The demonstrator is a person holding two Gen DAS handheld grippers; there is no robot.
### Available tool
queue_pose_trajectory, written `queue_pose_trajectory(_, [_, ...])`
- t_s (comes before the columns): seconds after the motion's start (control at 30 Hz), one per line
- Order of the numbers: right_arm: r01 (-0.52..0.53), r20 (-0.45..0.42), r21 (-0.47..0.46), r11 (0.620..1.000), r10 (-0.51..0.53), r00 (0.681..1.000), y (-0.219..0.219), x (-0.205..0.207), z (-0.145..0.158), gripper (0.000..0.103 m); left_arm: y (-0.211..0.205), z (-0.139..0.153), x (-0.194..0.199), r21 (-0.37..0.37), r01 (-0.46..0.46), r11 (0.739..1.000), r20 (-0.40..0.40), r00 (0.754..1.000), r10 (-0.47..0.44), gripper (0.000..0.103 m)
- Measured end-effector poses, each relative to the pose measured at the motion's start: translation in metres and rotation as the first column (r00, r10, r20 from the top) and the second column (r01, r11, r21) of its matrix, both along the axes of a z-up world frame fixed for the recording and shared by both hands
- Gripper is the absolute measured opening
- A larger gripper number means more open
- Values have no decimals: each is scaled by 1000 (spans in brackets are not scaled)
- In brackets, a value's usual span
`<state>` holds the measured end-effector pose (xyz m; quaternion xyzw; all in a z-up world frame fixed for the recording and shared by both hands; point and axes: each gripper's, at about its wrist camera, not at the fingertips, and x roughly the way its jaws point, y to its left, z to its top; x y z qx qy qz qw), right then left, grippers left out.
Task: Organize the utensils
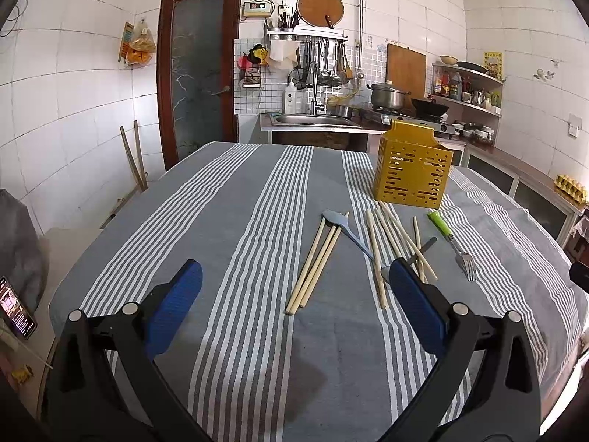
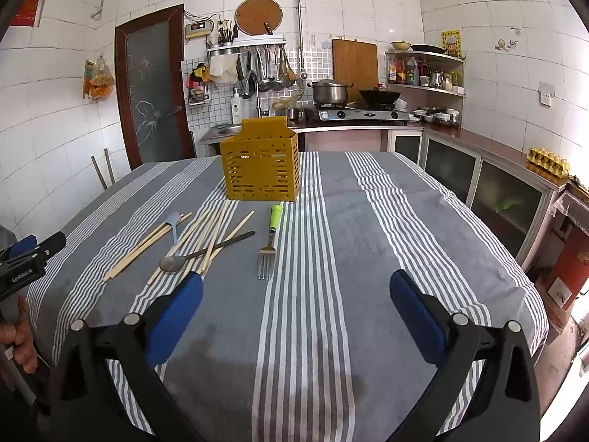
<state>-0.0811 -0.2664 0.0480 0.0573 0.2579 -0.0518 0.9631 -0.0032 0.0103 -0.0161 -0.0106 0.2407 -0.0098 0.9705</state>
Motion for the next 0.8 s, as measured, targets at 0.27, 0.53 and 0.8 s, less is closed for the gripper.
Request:
queue_pose_trajectory(0.27, [-3, -7, -6, 1000, 3, 1000, 0, 3, -2, 99, -2, 1, -2, 0, 5, 1000, -7, 1000, -5, 98])
queue_pose_trajectory(0.53, [7, -4, -8, 1000, -7, 1000, -1, 6, -3, 99, -12, 2, 3, 0, 26, 1000, -12, 1000, -26, 98])
queue_pose_trajectory(0.8, [11, -18, 0, 1000, -11, 1000, -5, 11, -9, 99, -23, 3, 12, -11, 55, 998, -24, 998, -55, 98])
